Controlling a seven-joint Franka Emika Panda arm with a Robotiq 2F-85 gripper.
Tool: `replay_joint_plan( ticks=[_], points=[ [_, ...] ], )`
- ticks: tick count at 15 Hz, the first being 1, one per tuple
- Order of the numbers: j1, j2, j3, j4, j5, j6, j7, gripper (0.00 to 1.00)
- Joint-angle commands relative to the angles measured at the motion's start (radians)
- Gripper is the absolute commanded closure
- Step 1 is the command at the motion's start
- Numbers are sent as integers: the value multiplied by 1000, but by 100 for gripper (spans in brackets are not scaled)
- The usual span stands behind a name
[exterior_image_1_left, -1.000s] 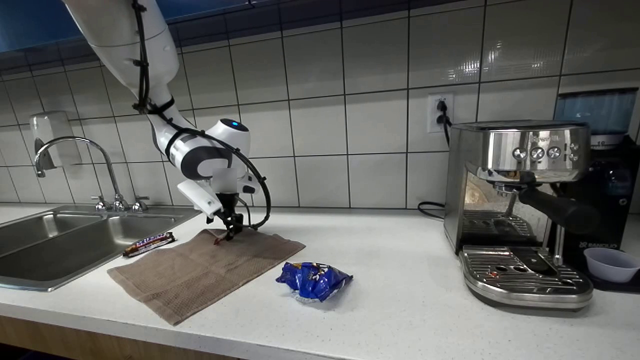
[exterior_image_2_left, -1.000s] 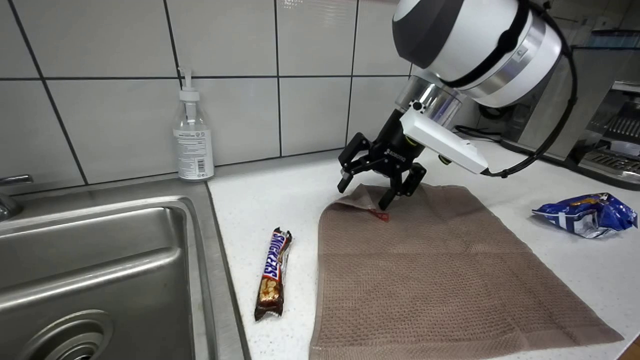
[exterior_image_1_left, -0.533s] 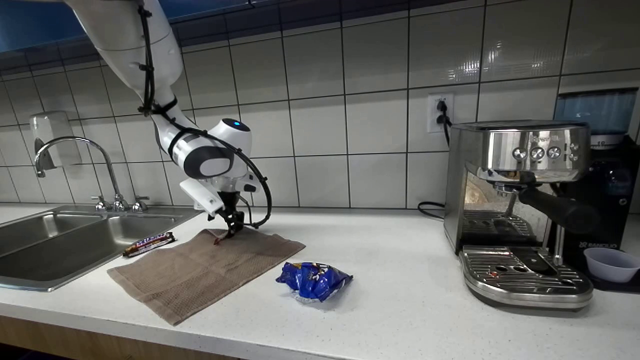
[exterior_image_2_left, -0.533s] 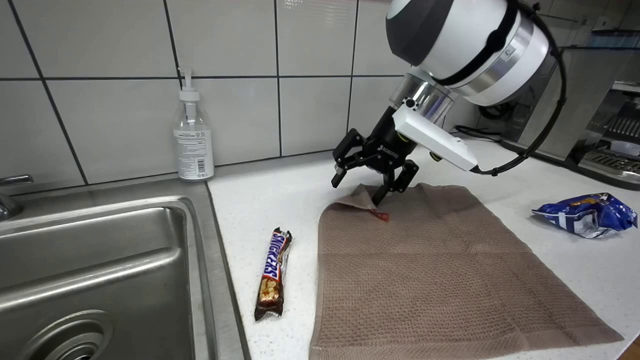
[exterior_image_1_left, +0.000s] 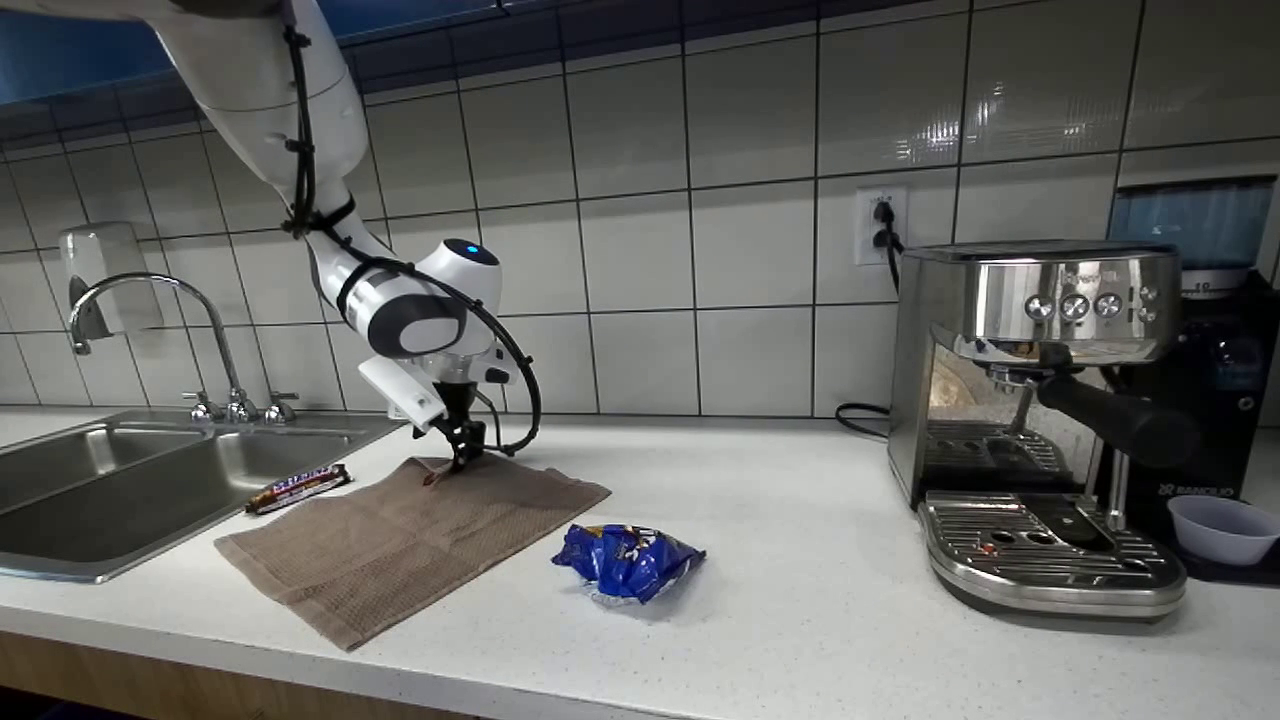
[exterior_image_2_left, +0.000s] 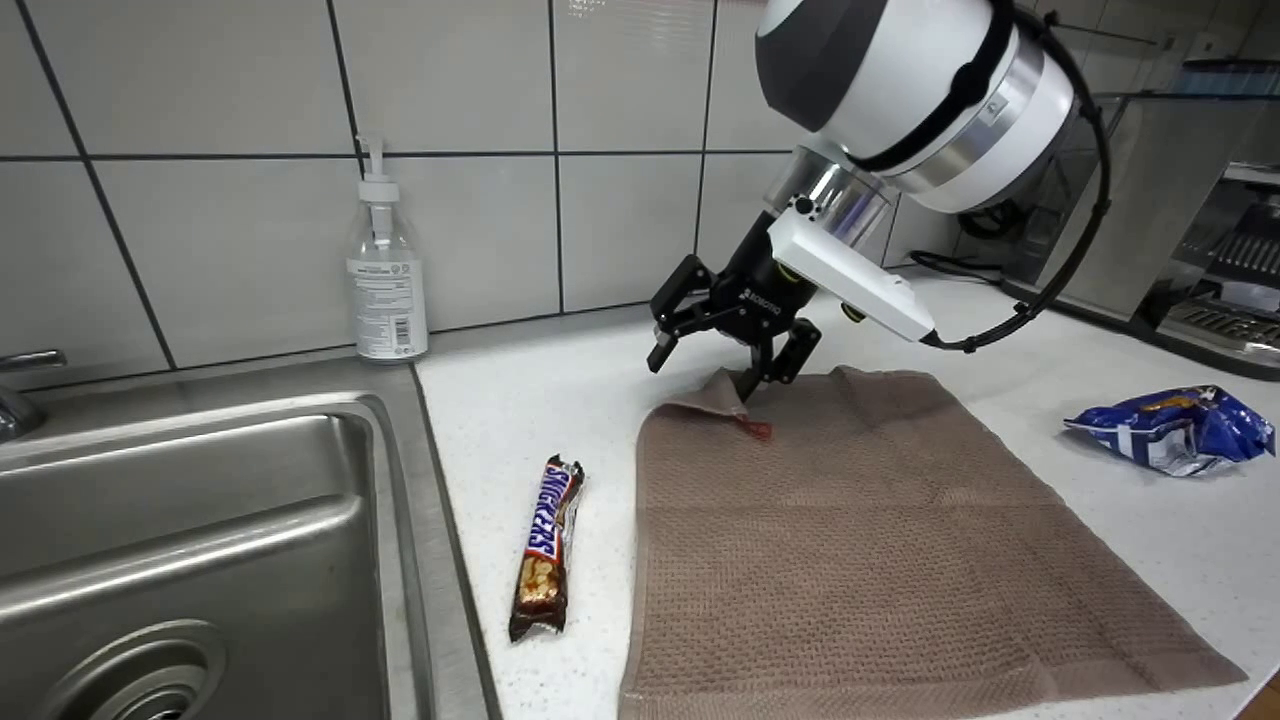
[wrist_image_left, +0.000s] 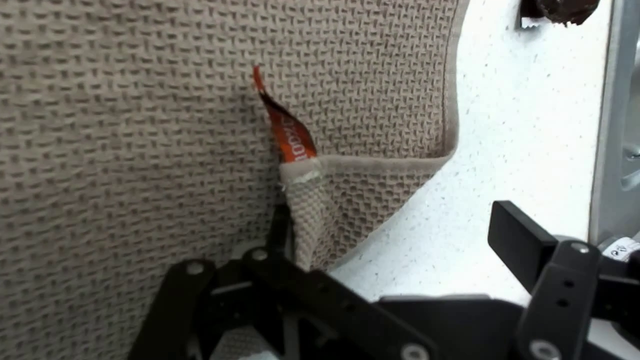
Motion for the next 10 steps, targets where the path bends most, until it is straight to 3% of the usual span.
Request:
replay_joint_plan(
  ticks=[1, 7, 8, 9, 10],
  points=[
    [-30, 20, 33, 35, 18, -17, -25, 0],
    [-30, 24, 35, 42, 17, -17, -24, 0],
    [-29, 25, 35, 43, 16, -16, -23, 9],
    [-30, 25, 35, 43, 16, -16, -24, 26],
    [-30, 26, 35, 43, 15, -16, -26, 32]
  ],
)
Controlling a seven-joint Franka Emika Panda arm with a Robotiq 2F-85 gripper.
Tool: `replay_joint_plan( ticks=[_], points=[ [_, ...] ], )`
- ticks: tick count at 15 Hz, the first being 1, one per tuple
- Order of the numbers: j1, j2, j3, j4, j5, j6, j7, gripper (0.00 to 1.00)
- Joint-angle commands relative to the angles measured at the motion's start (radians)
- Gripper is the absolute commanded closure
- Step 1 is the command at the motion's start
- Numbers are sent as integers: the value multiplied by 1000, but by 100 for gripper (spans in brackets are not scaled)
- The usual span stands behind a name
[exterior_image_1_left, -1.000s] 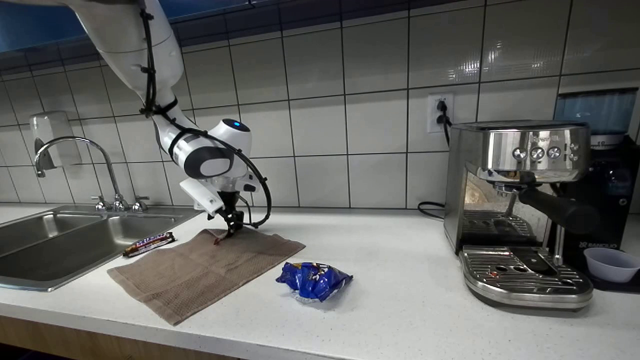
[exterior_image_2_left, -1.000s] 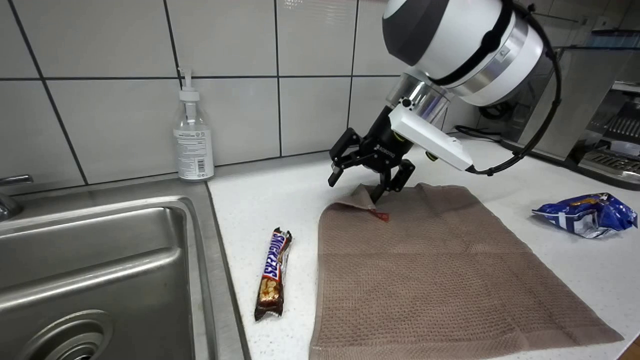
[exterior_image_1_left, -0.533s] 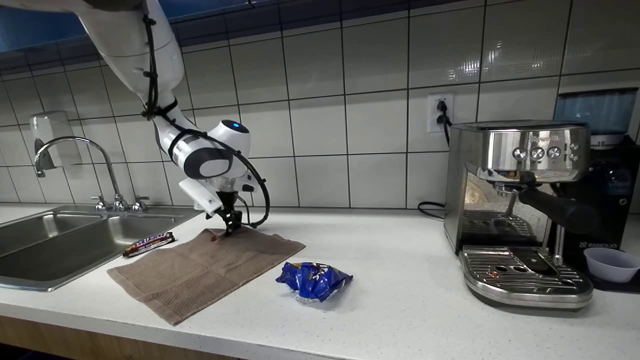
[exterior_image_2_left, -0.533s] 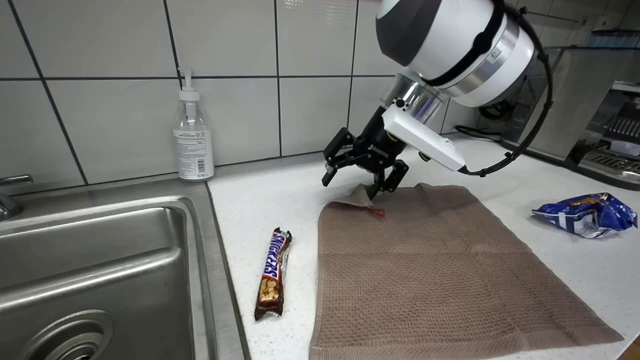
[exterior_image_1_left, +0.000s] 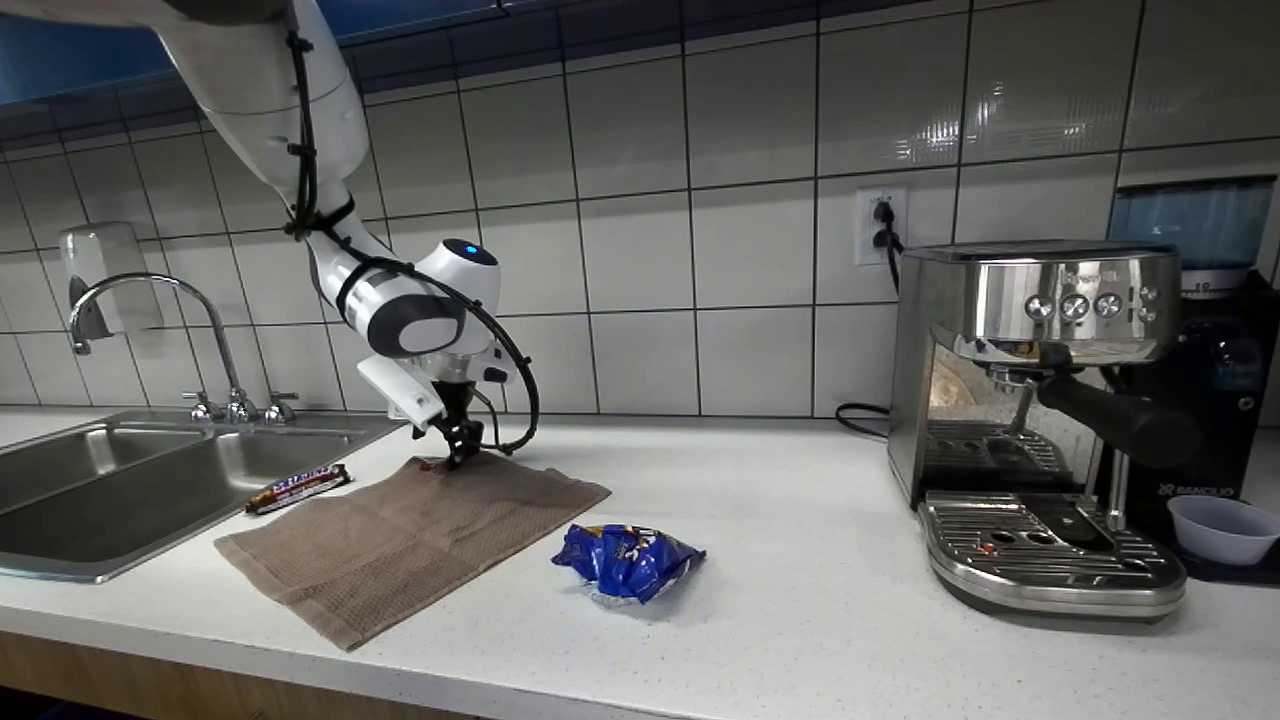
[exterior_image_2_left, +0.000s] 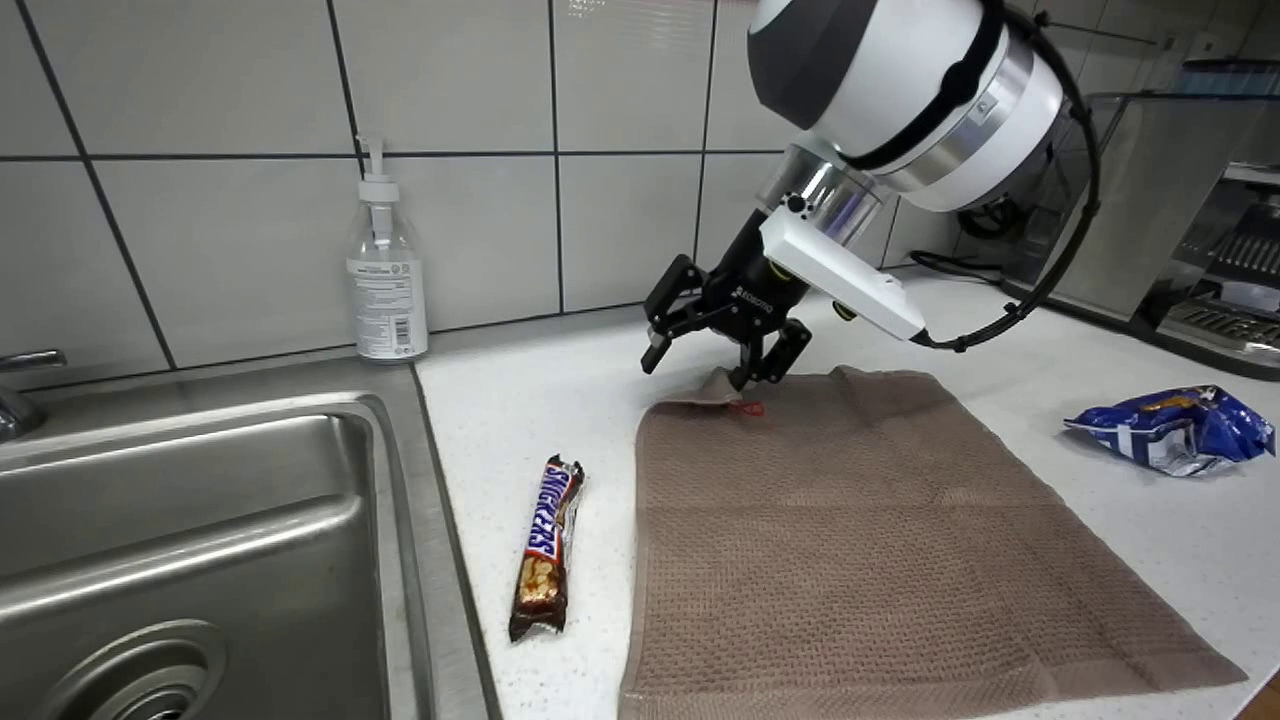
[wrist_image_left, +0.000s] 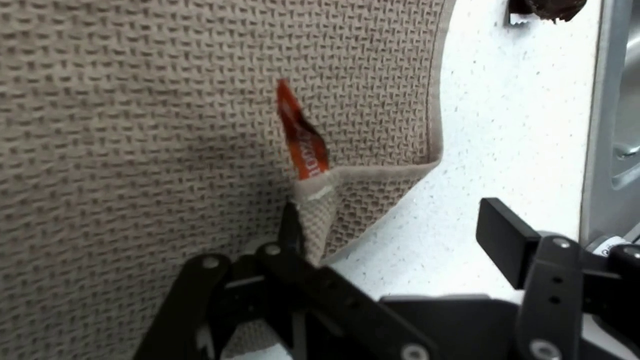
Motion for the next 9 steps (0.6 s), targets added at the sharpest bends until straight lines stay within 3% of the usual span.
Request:
replay_joint_plan(
  ticks=[1, 7, 9],
  points=[
    [-28, 17, 27, 27, 15, -16, -26, 42],
    [-31, 17, 29, 27, 15, -16, -32, 88],
    [-31, 16, 29, 25, 14, -15, -34, 99]
  ],
)
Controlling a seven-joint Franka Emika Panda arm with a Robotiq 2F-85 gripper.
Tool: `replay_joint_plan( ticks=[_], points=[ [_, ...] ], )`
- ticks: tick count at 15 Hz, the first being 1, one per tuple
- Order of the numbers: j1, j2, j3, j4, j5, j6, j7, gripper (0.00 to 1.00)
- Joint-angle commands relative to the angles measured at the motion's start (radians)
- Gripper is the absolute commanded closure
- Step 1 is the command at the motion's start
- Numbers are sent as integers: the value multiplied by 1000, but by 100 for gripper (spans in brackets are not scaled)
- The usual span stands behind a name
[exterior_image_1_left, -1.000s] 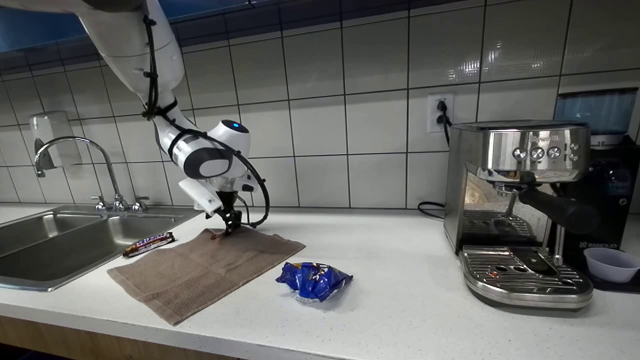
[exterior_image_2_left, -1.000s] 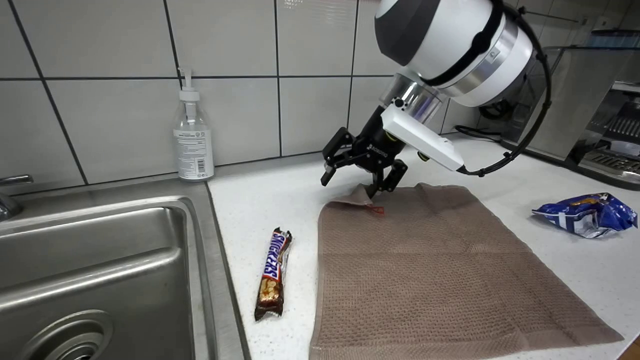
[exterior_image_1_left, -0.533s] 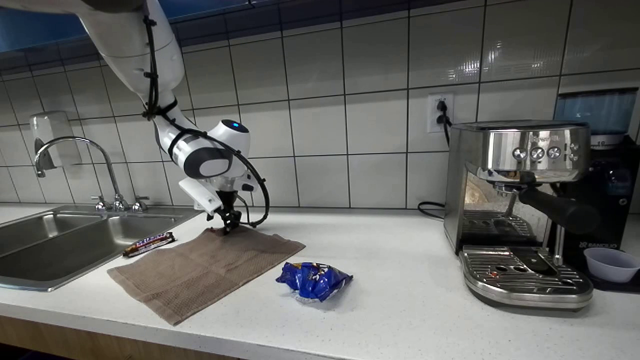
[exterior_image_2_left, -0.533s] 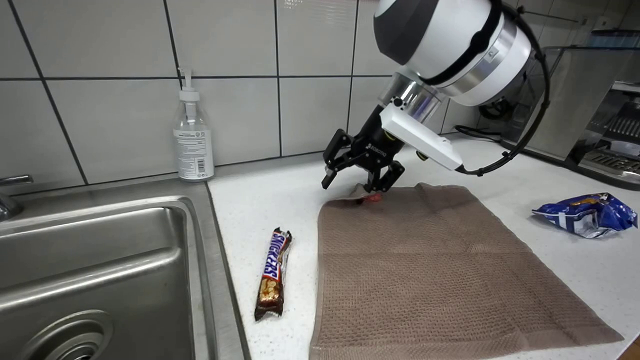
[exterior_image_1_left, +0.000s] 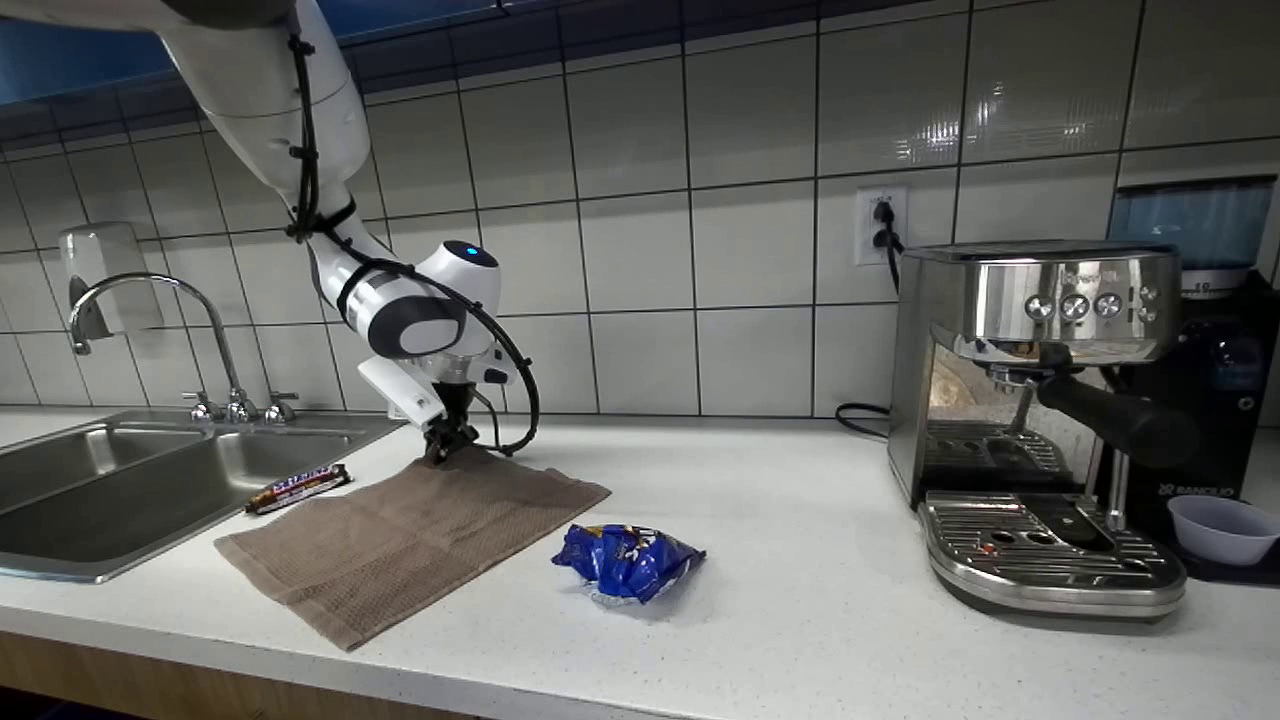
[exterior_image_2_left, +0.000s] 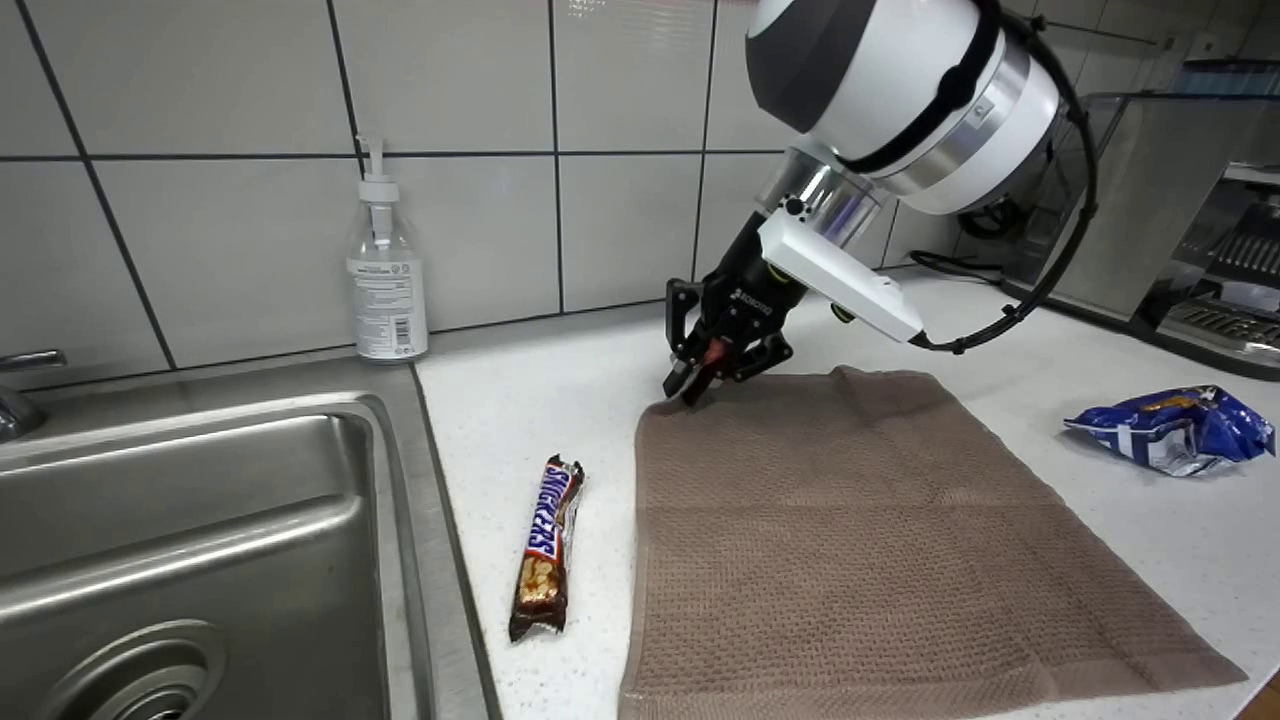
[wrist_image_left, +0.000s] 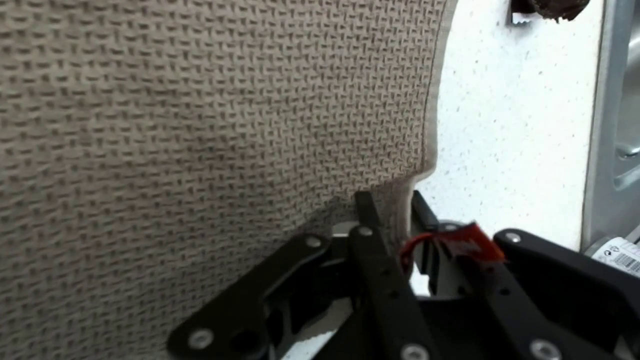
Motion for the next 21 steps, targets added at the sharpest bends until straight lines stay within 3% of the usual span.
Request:
replay_joint_plan(
  ticks=[1, 21],
  points=[
    [-31, 8, 30, 19, 14, -15, -36, 100],
    [-82, -105, 67, -90, 66, 6, -136, 99]
  ],
)
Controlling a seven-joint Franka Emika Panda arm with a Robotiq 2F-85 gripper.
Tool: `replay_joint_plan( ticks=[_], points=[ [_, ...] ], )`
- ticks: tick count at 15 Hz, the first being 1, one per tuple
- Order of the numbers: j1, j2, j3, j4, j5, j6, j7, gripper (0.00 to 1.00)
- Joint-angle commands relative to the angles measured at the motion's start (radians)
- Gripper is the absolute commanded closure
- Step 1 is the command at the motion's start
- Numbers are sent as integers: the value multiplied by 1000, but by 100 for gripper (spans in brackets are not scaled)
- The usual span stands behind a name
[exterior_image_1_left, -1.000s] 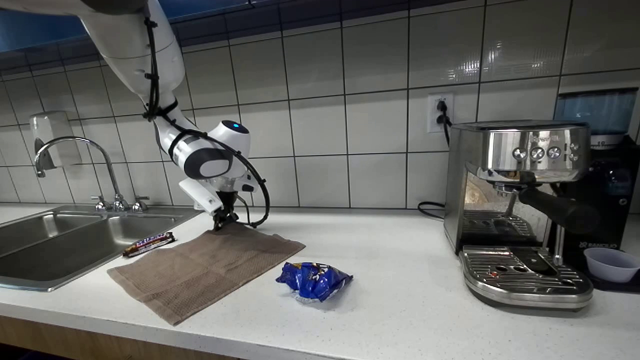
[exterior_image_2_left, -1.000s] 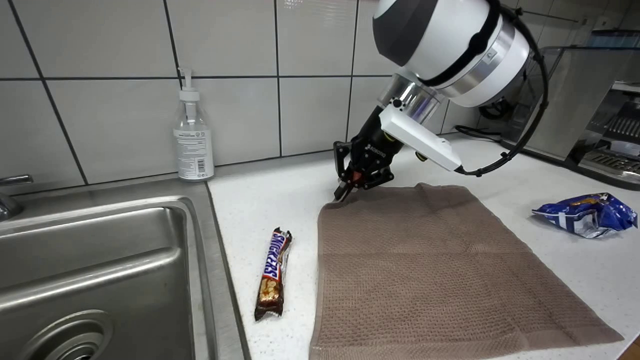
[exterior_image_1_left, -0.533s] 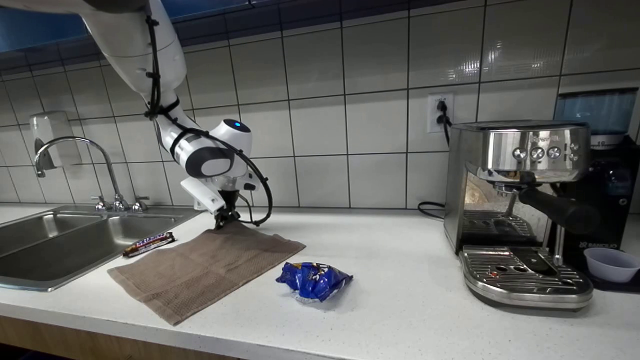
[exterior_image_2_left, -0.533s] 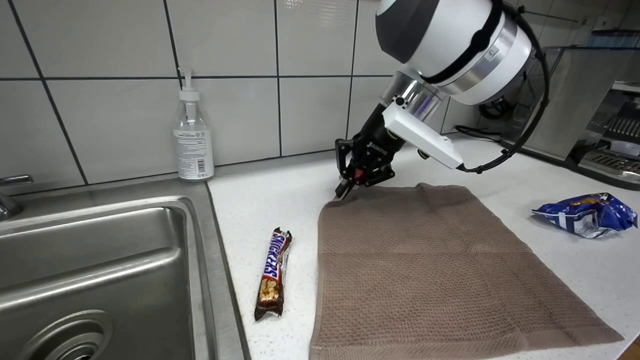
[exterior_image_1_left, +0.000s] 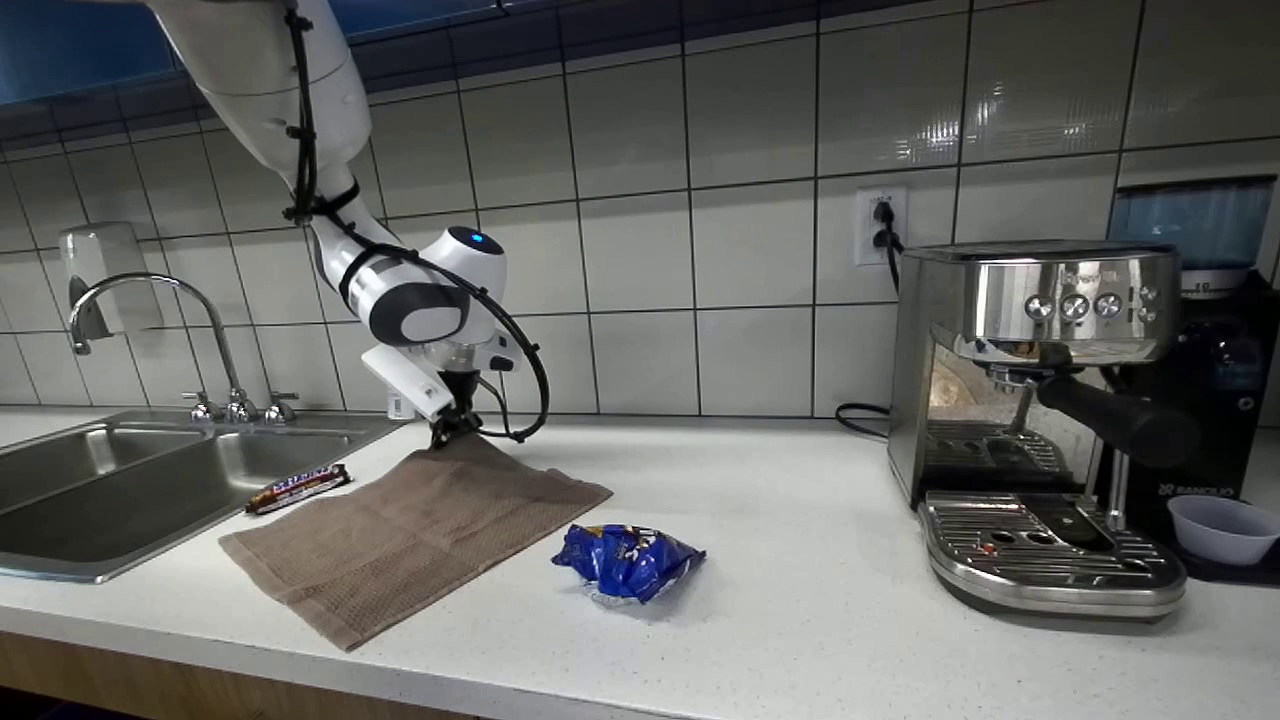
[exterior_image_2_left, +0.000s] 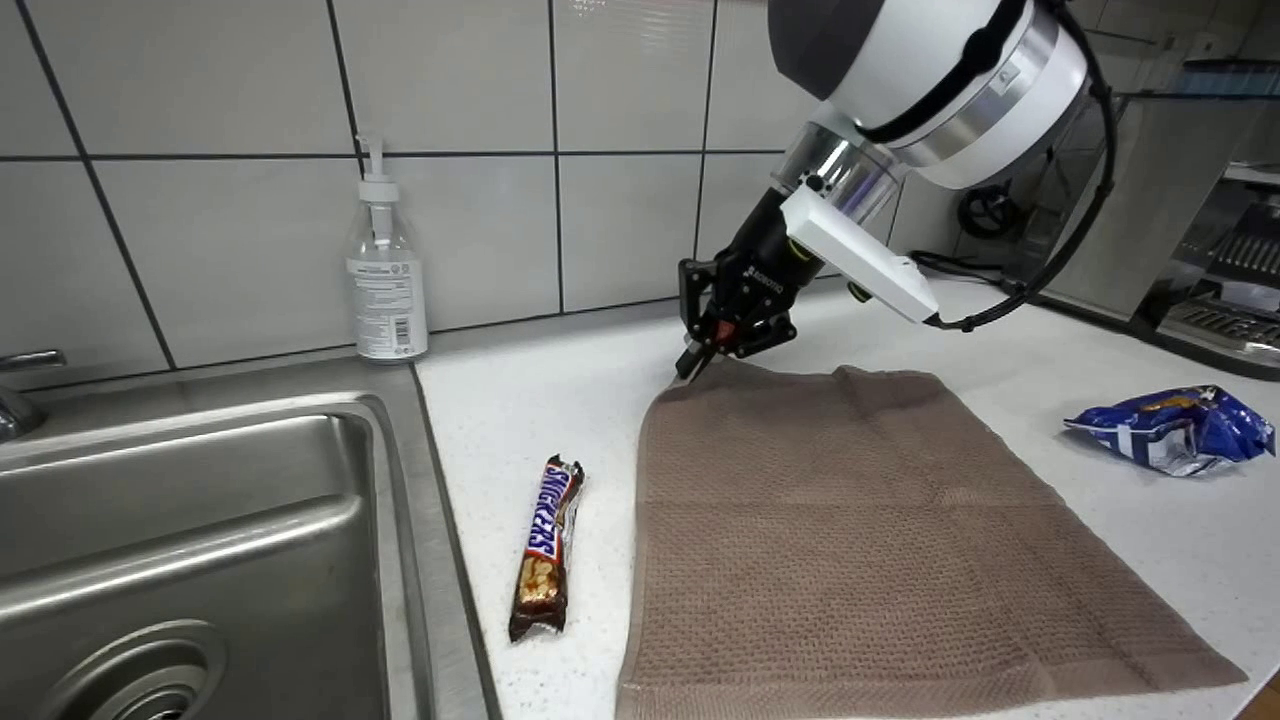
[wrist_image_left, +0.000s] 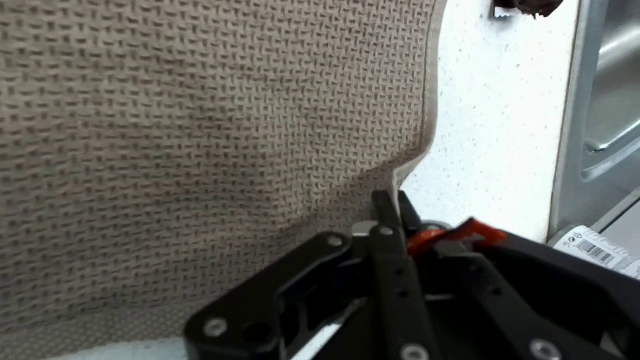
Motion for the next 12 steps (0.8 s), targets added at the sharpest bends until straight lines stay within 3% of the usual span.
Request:
replay_joint_plan(
  ticks=[1, 12],
  points=[
    [-30, -73, 29, -74, 55, 7, -64, 99],
    [-8, -233, 4, -232, 223, 19, -191, 99]
  ],
)
